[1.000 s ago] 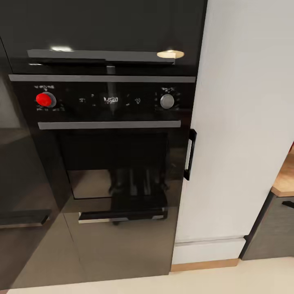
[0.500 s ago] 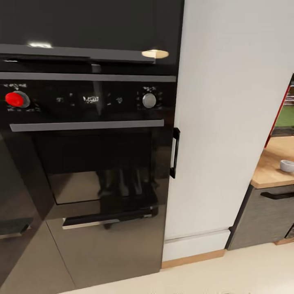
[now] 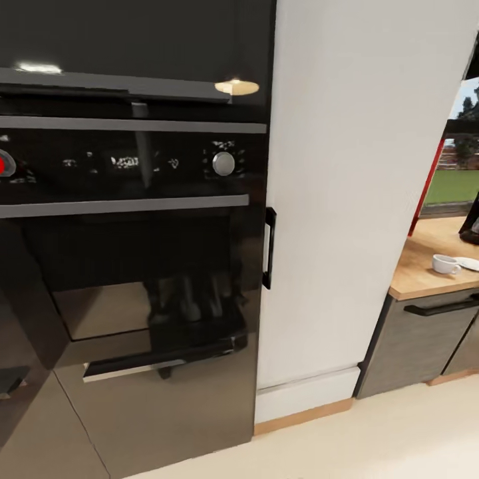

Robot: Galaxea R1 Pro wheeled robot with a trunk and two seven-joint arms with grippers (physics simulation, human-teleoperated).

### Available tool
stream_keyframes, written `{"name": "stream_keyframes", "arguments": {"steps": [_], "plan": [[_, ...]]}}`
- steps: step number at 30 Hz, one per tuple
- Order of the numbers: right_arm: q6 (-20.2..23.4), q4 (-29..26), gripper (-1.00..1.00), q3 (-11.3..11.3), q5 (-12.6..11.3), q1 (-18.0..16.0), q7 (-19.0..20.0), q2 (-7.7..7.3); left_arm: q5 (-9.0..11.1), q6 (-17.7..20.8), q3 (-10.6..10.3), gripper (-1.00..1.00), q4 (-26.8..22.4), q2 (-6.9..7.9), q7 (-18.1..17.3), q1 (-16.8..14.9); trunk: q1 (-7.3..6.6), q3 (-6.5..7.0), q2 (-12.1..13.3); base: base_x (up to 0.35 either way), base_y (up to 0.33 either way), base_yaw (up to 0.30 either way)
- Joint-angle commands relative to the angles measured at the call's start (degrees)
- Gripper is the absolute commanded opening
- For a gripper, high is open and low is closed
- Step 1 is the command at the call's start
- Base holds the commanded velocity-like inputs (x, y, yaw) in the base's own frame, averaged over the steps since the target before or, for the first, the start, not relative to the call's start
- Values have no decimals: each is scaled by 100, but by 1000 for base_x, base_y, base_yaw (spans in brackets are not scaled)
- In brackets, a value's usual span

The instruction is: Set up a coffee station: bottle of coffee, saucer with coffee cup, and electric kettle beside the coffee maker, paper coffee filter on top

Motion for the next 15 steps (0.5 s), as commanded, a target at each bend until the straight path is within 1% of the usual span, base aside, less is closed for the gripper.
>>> {"name": "stream_keyframes", "arguments": {"steps": [1,15], "plan": [[-12,5,100,-2,0,-4,3,1,7,-7,4,100,-2,6,-1,0,-23,14,39,0,0,-297],[-12,3,100,-2,-7,-4,5,8,14,-13,23,100,-2,8,17,-1,-330,246,600,0,0,-296]]}}
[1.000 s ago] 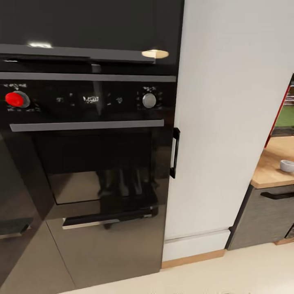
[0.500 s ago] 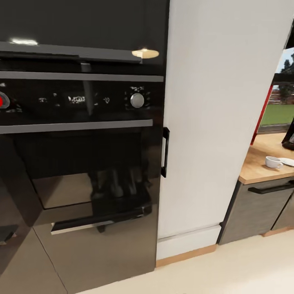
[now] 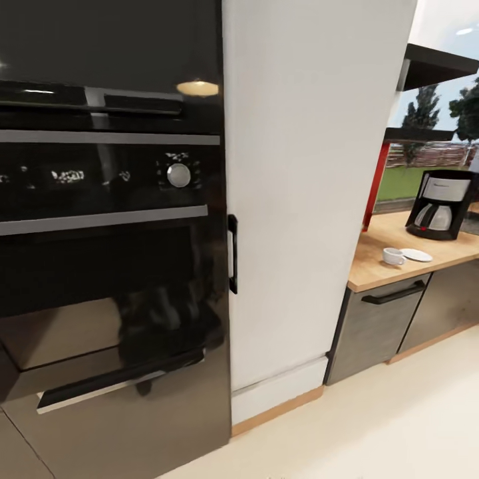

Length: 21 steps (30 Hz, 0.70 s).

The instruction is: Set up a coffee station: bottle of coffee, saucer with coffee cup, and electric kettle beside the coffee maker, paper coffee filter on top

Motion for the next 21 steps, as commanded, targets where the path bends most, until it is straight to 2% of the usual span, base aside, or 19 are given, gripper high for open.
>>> {"name": "stream_keyframes", "arguments": {"steps": [1,21], "plan": [[-12,5,100,-2,-1,-4,3,1,7,-8,8,100,-2,1,1,0,-23,9,39,0,0,-285],[-12,6,100,-2,-2,-4,3,2,7,-6,1,100,-2,9,1,0,-462,287,841,0,0,-283]]}}
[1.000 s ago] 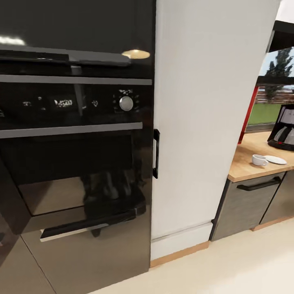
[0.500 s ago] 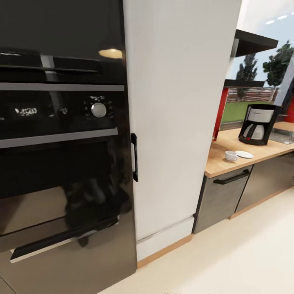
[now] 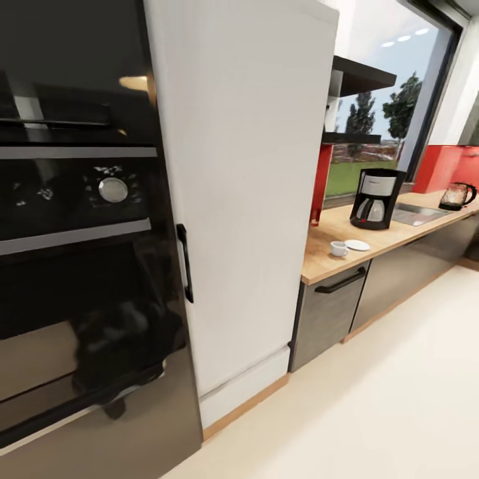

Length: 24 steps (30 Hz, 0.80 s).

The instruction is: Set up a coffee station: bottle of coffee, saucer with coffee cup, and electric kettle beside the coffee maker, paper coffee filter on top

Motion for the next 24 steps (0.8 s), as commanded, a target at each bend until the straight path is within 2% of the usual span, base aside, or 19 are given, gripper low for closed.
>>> {"name": "stream_keyframes", "arguments": {"steps": [1,13,15,17,19,22,24], "plan": [[-12,4,100,-2,-1,-4,3,1,7,-7,2,100,-2,1,1,0,-23,9,38,0,0,-283],[-12,4,100,15,28,-4,-13,-9,-11,-4,-24,100,-75,42,1,-41,-286,178,520,0,0,-283],[-12,3,100,19,37,-4,-24,-60,-17,-3,-27,100,-161,76,-5,-55,-330,208,600,0,0,-286],[-12,-24,100,25,40,-4,-23,-234,-24,-3,-27,100,-350,138,-12,-69,-374,240,680,0,0,-288],[-12,-147,100,27,42,-4,-30,-336,-32,-2,-28,100,-575,195,-19,-71,-418,271,760,0,0,-289],[-12,-603,100,26,43,-4,-42,-419,-47,-2,-31,100,-1040,258,-20,-75,-484,317,881,0,0,-289],[-12,-1107,100,25,43,-4,-46,-445,-52,-2,-28,100,-1443,287,-18,-78,-528,348,961,0,0,-289]]}}
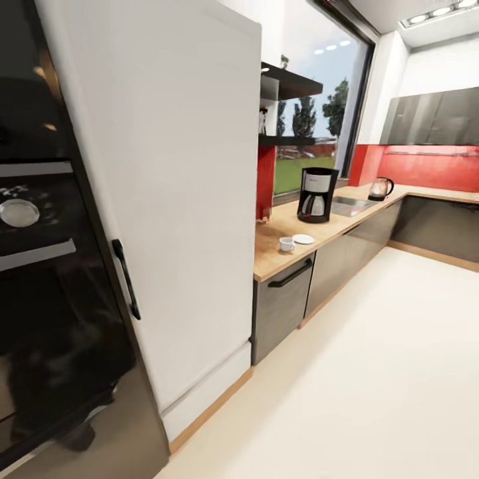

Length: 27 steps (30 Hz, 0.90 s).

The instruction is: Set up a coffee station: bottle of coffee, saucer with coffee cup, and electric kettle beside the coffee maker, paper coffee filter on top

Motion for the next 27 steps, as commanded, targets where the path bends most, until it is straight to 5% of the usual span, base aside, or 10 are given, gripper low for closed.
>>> {"name": "stream_keyframes", "arguments": {"steps": [1,5,9,15,19,27], "plan": [[-12,-299,100,-3,0,-2,-6,-5,0,-6,2,100,-200,10,0,-4,-23,8,37,0,0,-290],[-2,-1430,100,-15,-30,-2,-2,12,21,-6,7,100,-691,15,28,-238,-110,69,198,0,0,-290],[-9,-1782,100,-15,-46,-2,18,80,64,-182,16,100,-741,-13,34,-422,-198,128,358,0,0,-290],[-13,-1319,100,-4,-39,-2,29,188,46,-642,13,100,-695,-57,33,-438,-330,216,599,0,0,-289],[-65,-944,100,-4,-35,-2,31,316,45,-701,9,100,-590,-62,35,-433,-418,274,759,0,0,-289],[-107,-867,100,-43,-38,-2,30,341,58,-726,1,100,-454,-71,35,-440,-594,390,1080,0,0,-289]]}}
